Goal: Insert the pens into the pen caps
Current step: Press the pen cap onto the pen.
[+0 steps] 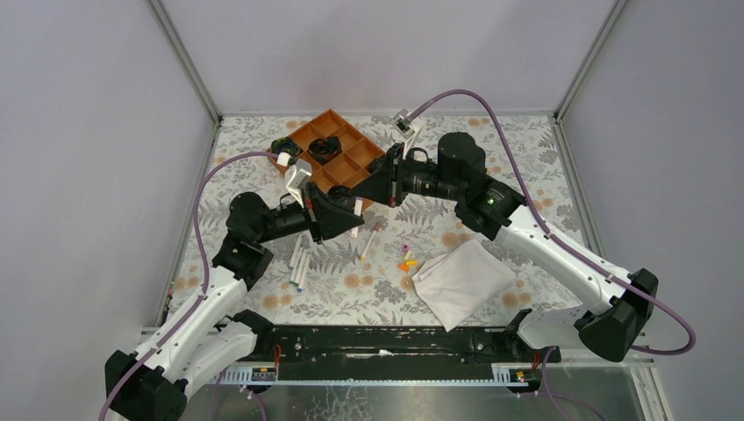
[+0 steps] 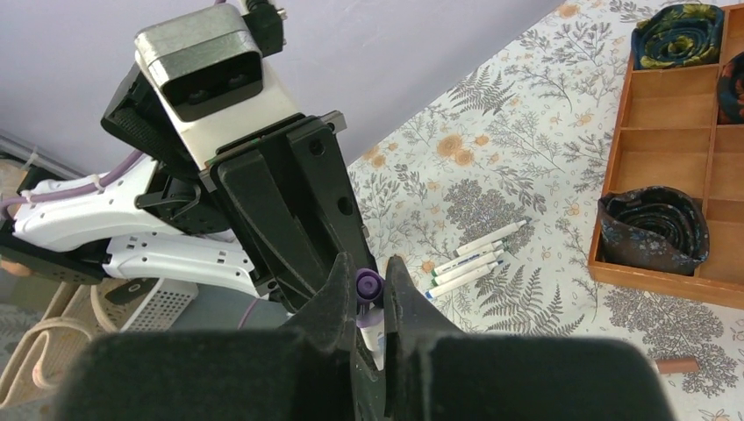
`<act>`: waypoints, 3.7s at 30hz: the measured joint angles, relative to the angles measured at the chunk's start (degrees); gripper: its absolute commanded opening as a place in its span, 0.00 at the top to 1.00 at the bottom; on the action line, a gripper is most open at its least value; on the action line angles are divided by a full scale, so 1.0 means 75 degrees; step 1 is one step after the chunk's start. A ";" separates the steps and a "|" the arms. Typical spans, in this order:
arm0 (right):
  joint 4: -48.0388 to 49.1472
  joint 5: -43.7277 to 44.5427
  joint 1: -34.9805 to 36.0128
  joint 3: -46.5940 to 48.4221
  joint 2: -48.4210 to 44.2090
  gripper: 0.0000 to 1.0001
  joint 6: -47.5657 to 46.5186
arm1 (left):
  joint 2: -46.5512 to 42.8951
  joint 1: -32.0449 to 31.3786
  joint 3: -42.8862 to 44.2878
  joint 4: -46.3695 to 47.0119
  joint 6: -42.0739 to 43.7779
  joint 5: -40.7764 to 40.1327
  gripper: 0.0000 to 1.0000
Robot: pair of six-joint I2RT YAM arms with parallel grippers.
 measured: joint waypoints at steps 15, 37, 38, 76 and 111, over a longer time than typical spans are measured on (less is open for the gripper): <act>0.0012 -0.1067 -0.0128 0.0000 -0.0070 1.00 -0.0262 | 0.0172 0.0000 -0.0181 0.0947 -0.0909 0.0603 1.00; -0.0061 -0.1084 -0.0175 -0.0105 0.0015 1.00 -0.0169 | 0.0003 -0.0058 -0.0181 0.0236 -0.0519 0.0195 1.00; -0.0012 -0.1084 -0.0175 -0.0154 0.0015 1.00 -0.0146 | 0.0003 -0.0058 -0.0181 0.0201 -0.0519 0.0195 1.00; 0.0230 -0.0705 -0.0023 -0.0973 -0.0157 1.00 0.0274 | 0.0096 0.0143 -0.0519 0.0032 -0.0883 0.0574 1.00; -0.0085 -0.0274 0.0286 -0.1017 0.0128 1.00 0.0393 | 0.0408 0.0539 -0.0679 -0.0216 -0.1125 0.1405 1.00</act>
